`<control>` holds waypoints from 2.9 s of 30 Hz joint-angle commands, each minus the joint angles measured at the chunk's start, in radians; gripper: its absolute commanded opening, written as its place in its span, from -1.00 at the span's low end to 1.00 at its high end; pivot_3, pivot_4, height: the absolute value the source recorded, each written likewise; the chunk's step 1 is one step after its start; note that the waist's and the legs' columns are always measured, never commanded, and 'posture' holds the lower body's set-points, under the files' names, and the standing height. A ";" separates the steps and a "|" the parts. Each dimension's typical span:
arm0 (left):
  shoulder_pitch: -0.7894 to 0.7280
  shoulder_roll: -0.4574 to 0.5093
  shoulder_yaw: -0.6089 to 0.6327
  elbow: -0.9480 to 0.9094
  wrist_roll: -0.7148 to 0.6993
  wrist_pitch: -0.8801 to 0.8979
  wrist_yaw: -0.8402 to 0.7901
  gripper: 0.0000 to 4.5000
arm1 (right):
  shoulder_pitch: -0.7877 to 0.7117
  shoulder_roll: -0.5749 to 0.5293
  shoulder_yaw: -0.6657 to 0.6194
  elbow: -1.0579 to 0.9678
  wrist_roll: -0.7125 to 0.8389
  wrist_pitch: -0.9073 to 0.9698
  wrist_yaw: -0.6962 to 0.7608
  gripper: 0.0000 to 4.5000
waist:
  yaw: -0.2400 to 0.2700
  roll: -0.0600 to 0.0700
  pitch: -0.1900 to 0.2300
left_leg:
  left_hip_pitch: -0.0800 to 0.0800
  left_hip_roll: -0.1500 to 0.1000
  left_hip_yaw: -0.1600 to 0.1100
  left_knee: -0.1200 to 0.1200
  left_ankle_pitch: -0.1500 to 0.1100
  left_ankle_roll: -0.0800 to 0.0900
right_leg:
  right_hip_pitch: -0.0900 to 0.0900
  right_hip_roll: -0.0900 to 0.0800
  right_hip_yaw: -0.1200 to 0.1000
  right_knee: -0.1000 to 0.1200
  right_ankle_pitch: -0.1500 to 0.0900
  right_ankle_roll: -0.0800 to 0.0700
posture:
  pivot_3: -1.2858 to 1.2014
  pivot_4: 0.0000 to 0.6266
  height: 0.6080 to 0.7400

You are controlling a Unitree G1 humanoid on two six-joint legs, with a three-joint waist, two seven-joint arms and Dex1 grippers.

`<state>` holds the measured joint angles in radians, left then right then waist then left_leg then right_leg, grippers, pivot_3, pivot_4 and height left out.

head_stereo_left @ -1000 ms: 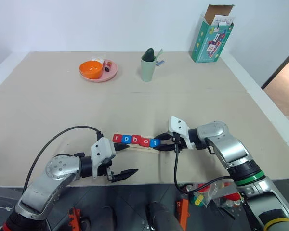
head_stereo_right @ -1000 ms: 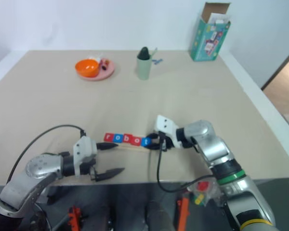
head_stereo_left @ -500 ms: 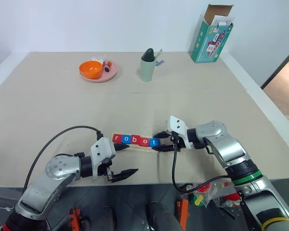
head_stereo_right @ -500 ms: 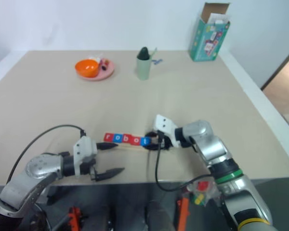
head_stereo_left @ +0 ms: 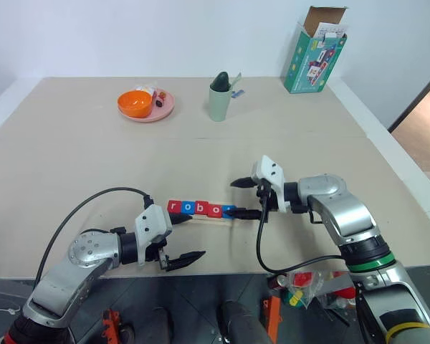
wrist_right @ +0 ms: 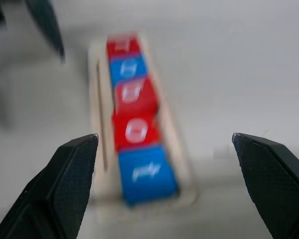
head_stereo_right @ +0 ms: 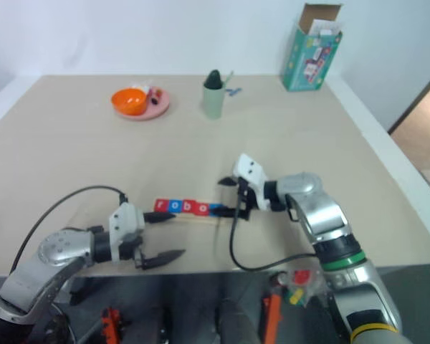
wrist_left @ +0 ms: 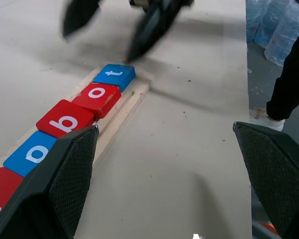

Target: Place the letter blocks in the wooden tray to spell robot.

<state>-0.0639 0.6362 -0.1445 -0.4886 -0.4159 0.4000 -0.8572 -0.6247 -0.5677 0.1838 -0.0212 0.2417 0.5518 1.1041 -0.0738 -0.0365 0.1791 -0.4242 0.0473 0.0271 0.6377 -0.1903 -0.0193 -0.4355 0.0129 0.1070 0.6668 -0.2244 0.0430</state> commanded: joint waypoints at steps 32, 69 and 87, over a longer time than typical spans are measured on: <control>0.015 -0.043 0.047 -0.026 -0.046 -0.009 0.027 1.00 | 0.217 -0.036 0.015 -0.285 0.119 0.113 -0.177 -0.98 | -0.001 0.000 0.000 | 0.000 0.000 0.000 0.001 0.001 0.000 | 0.000 0.000 0.000 0.000 -0.001 -0.002 | 0.03 -0.52 1.00; 0.009 -0.046 0.031 -0.016 -0.018 -0.010 0.031 1.00 | 0.175 -0.027 0.037 -0.207 0.070 0.066 -0.131 -0.98 | -0.001 0.000 0.000 | 0.000 0.000 0.000 0.000 0.001 0.000 | 0.000 0.000 0.000 0.000 -0.001 -0.002 | 0.03 -0.52 1.00; 0.020 -0.060 0.061 -0.012 -0.025 0.003 0.057 1.00 | 0.152 0.026 0.097 -0.231 0.042 0.082 -0.179 -0.98 | -0.001 0.000 0.000 | 0.000 0.000 0.000 0.000 0.001 0.000 | 0.000 0.000 0.000 0.000 -0.001 -0.002 | 0.03 -0.52 1.00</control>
<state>-0.0486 0.5730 -0.1120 -0.4856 -0.4322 0.4021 -0.8093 -0.4535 -0.5424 0.2804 -0.2406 0.2877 0.6572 0.9274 -0.0744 -0.0367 0.1789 -0.4242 0.0473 0.0272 0.6379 -0.1897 -0.0191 -0.4358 0.0130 0.1071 0.6666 -0.2253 0.0406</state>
